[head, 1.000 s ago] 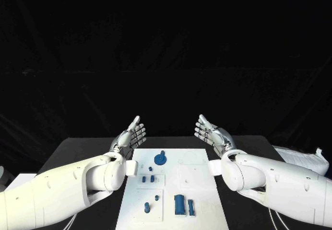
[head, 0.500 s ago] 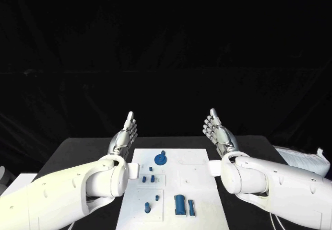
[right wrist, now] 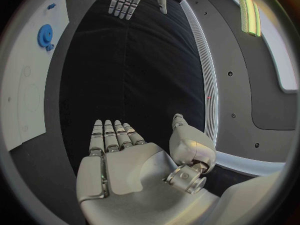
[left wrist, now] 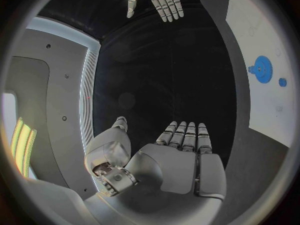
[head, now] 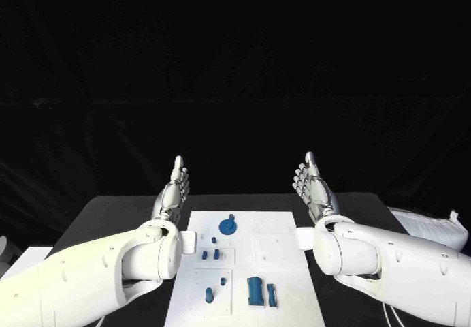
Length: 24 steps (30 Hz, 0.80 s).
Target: Assemble the parts on the task board
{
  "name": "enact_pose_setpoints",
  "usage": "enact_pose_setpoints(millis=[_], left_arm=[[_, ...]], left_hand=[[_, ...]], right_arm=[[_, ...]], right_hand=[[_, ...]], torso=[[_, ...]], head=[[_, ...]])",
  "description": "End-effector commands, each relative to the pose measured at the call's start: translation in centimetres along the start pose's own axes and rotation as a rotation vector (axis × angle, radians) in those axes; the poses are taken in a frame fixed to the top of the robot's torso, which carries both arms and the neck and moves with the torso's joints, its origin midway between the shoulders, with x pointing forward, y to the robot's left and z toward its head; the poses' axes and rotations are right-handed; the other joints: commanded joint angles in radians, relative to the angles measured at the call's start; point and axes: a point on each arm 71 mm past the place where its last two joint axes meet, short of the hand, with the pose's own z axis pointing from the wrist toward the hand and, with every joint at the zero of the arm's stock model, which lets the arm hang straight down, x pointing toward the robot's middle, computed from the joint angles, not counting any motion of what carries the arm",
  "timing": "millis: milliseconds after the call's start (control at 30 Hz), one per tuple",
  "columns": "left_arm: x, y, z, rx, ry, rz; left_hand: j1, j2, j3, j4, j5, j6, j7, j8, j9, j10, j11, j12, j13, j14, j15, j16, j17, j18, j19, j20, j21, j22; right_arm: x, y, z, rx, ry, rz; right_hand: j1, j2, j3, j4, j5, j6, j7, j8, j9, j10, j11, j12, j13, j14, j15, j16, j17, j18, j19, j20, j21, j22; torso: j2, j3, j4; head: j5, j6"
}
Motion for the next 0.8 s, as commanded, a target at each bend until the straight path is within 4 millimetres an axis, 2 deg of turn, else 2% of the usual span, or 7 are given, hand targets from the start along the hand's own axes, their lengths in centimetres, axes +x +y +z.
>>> enact_pose_setpoints(millis=[33, 167, 200, 233, 267, 367, 800], left_arm=[[0.11, -0.27, -0.04, 0.031, 0.001, 0.011], [0.11, -0.27, -0.04, 0.031, 0.001, 0.011], [0.11, -0.27, -0.04, 0.031, 0.001, 0.011], [0.11, -0.27, -0.04, 0.031, 0.001, 0.011], [0.11, -0.27, -0.04, 0.031, 0.001, 0.011], [0.11, -0.27, -0.04, 0.031, 0.001, 0.011], [0.11, -0.27, -0.04, 0.031, 0.001, 0.011]], left_hand=[[-0.055, -0.001, -0.005, 0.0, -0.007, -0.041, -0.001, -0.007, -0.001, -0.042, 0.0, -0.006, -0.001, -0.04, -0.001, -0.007, -0.001, -0.015, -0.101, -0.002, -0.004, -0.011], [-0.072, -0.001, -0.005, 0.0, -0.007, -0.053, -0.001, -0.007, -0.001, -0.055, 0.0, -0.006, -0.001, -0.05, -0.001, -0.007, -0.001, -0.015, -0.101, -0.002, -0.004, -0.011], [-0.075, -0.001, -0.005, 0.0, -0.007, -0.057, -0.001, -0.007, -0.001, -0.057, 0.0, -0.006, -0.001, -0.124, -0.001, -0.007, -0.001, -0.015, -0.101, -0.002, -0.004, -0.011], [-0.079, -0.001, -0.005, 0.0, -0.007, -0.058, -0.001, -0.007, -0.001, -0.13, 0.0, -0.006, -0.001, -0.124, -0.001, -0.007, -0.001, -0.015, -0.101, -0.002, -0.004, -0.011], [-0.083, -0.001, -0.005, 0.0, -0.007, -0.131, -0.001, -0.007, -0.001, -0.13, 0.0, -0.006, -0.001, -0.124, -0.001, -0.007, -0.001, -0.015, -0.101, -0.002, -0.004, -0.011], [-0.174, -0.001, -0.005, 0.0, -0.007, -0.131, -0.001, -0.007, -0.001, -0.13, 0.0, -0.006, -0.001, -0.124, -0.001, -0.007, -0.001, -0.015, -0.101, -0.002, -0.004, -0.011], [-0.174, -0.001, -0.005, 0.0, -0.007, -0.131, -0.001, -0.007, -0.001, -0.13, 0.0, -0.006, -0.001, -0.124, -0.001, -0.007, -0.001, -0.015, -0.101, -0.002, -0.004, -0.011]], right_arm=[[0.06, 0.17, -0.02, -0.019, 0.002, -0.001], [0.06, 0.17, -0.02, -0.019, 0.002, -0.001], [0.06, 0.17, -0.02, -0.019, 0.002, -0.001], [0.06, 0.17, -0.02, -0.019, 0.002, -0.001], [0.06, 0.17, -0.02, -0.019, 0.002, -0.001], [0.06, 0.17, -0.02, -0.019, 0.002, -0.001], [0.06, 0.17, -0.02, -0.019, 0.002, -0.001]], right_hand=[[-0.061, 0.001, 0.004, 0.0, -0.005, -0.041, 0.001, -0.003, -0.001, -0.047, 0.0, -0.007, -0.002, -0.048, 0.0, -0.004, -0.001, -0.022, -0.047, 0.0, -0.004, -0.001], [-0.098, 0.001, 0.004, 0.0, -0.005, -0.128, 0.001, -0.003, -0.001, -0.073, 0.0, -0.007, -0.002, -0.077, 0.0, -0.004, -0.001, -0.022, -0.143, 0.0, -0.004, -0.001], [-0.119, 0.001, 0.004, 0.0, -0.005, -0.128, 0.001, -0.003, -0.001, -0.144, 0.0, -0.007, -0.002, -0.151, 0.0, -0.004, -0.001, -0.022, -0.143, 0.0, -0.004, -0.001], [-0.191, 0.001, 0.004, 0.0, -0.005, -0.128, 0.001, -0.003, -0.001, -0.144, 0.0, -0.007, -0.002, -0.151, 0.0, -0.004, -0.001, -0.022, -0.143, 0.0, -0.004, -0.001], [-0.191, 0.001, 0.004, 0.0, -0.005, -0.128, 0.001, -0.003, -0.001, -0.144, 0.0, -0.007, -0.002, -0.151, 0.0, -0.004, -0.001, -0.022, -0.143, 0.0, -0.004, -0.001], [-0.191, 0.001, 0.004, 0.0, -0.005, -0.128, 0.001, -0.003, -0.001, -0.144, 0.0, -0.007, -0.002, -0.151, 0.0, -0.004, -0.001, -0.022, -0.143, 0.0, -0.004, -0.001], [-0.191, 0.001, 0.004, 0.0, -0.005, -0.128, 0.001, -0.003, -0.001, -0.144, 0.0, -0.007, -0.002, -0.151, 0.0, -0.004, -0.001, -0.022, -0.143, 0.0, -0.004, -0.001]], torso=[[0.0, -0.0001, 0.0], [0.0, -0.0001, 0.0], [0.0, -0.0001, 0.0], [0.0, -0.0001, 0.0], [0.0, -0.0001, 0.0], [0.0, -0.0001, 0.0], [0.0, -0.0001, 0.0]], head=[[0.0, 0.0], [0.0, 0.0], [0.0, 0.0], [0.0, 0.0], [0.0, 0.0], [0.0, 0.0], [0.0, 0.0]])
